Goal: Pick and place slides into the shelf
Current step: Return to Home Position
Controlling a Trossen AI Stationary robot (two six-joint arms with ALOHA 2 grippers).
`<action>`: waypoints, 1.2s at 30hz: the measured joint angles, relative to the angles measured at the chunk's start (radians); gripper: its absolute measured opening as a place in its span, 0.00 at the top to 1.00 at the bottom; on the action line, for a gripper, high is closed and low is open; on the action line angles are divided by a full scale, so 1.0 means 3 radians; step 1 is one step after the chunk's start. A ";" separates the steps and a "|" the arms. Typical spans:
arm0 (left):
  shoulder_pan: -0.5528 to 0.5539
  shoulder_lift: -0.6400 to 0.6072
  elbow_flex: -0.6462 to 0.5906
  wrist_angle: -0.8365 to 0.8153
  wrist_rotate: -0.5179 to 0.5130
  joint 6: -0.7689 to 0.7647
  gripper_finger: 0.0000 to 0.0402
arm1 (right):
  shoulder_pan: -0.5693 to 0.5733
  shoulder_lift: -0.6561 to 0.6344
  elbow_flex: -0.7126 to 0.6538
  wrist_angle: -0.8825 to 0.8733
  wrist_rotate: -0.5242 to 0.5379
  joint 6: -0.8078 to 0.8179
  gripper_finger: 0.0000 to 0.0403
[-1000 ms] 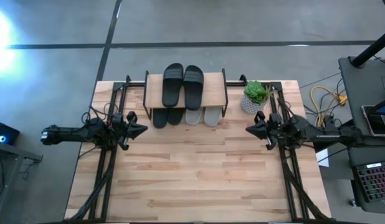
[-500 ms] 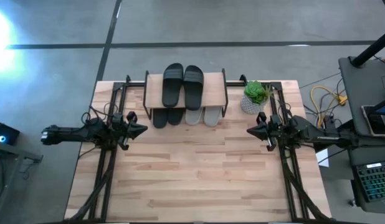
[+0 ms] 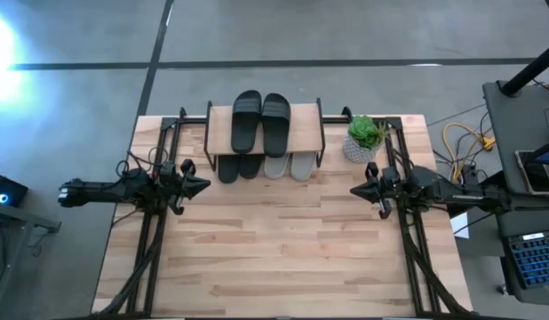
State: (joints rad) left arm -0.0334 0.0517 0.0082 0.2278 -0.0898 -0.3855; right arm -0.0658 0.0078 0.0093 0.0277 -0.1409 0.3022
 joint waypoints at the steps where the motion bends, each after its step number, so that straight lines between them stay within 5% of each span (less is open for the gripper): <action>1: 0.0000 0.0000 0.0000 0.0000 -0.0002 0.0000 1.00 | 0.0000 0.0034 0.0000 0.0001 0.0009 -0.0004 0.98; 21: 0.0001 0.0000 0.0000 0.0002 -0.0001 0.0000 1.00 | -0.0001 0.0784 0.0000 0.0039 0.0124 0.0152 0.98; 31: 0.0000 0.0000 0.0000 0.0000 -0.0001 0.0001 1.00 | 0.0000 0.0804 0.0001 0.0033 0.0124 0.0152 0.98; 36: 0.0000 0.0000 0.0000 0.0003 0.0002 0.0001 1.00 | -0.0001 0.0340 0.0010 0.0011 0.0127 0.0153 0.98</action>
State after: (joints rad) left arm -0.0334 0.0517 0.0082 0.2286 -0.0892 -0.3852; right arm -0.0662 0.1098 0.0124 0.0310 -0.1028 0.3481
